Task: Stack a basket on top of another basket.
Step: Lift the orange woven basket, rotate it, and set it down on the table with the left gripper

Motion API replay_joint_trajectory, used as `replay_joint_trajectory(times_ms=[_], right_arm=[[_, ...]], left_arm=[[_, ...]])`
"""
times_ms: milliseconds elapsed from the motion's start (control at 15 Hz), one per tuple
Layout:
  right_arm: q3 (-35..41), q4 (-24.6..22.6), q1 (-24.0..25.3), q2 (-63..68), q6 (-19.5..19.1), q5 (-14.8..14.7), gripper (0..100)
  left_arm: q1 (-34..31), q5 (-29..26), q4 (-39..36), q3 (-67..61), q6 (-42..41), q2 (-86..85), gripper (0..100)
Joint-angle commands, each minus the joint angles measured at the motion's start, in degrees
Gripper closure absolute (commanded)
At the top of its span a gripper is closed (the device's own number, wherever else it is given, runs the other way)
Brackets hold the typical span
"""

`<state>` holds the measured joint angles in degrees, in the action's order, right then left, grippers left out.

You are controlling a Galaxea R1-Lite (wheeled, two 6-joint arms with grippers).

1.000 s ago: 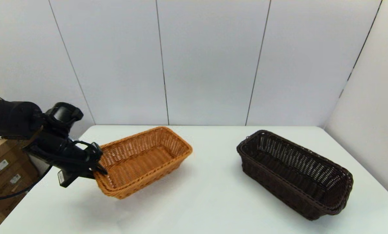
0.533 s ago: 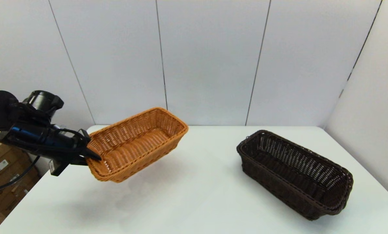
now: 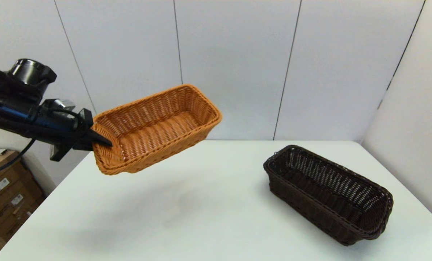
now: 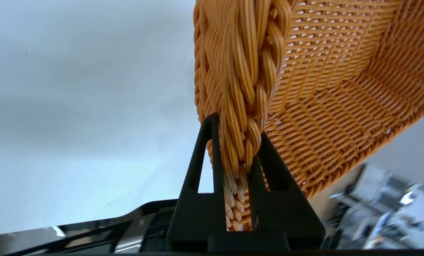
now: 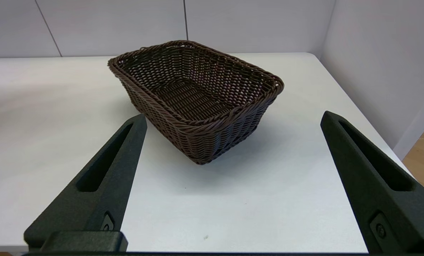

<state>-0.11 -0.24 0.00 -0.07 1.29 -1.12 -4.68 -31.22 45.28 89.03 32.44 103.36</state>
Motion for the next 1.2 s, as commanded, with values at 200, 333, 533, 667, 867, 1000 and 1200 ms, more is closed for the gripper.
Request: replay_joint_trajectory(times_ms=[200, 333, 533, 667, 867, 1000, 1200], right_arm=[[0.02, -0.02, 0.00, 0.07, 0.03, -0.02, 0], [0.02, -0.02, 0.00, 0.07, 0.03, -0.02, 0], [0.02, -0.02, 0.00, 0.07, 0.03, -0.02, 0], [0.02, -0.02, 0.00, -0.01, 0.03, -0.02, 0], [0.02, -0.02, 0.00, 0.07, 0.03, -0.02, 0], [0.02, -0.02, 0.00, 0.07, 0.03, -0.02, 0], [0.02, -0.02, 0.00, 0.07, 0.03, -0.02, 0]], left_arm=[[5.21, 5.03, 22.93, 24.70, -22.42, 12.74, 100], [9.34, 7.23, 22.84, 24.70, -24.53, 15.90, 100], [12.94, 7.14, 22.84, 24.61, -27.17, 20.03, 100], [15.40, 7.05, 22.49, 24.61, -26.20, 22.85, 100], [17.95, 6.52, 19.68, 24.61, -19.61, 26.27, 100], [18.48, 4.85, 16.86, 24.26, -15.30, 27.86, 100], [18.48, 4.33, 16.60, 23.56, -14.33, 29.70, 100]])
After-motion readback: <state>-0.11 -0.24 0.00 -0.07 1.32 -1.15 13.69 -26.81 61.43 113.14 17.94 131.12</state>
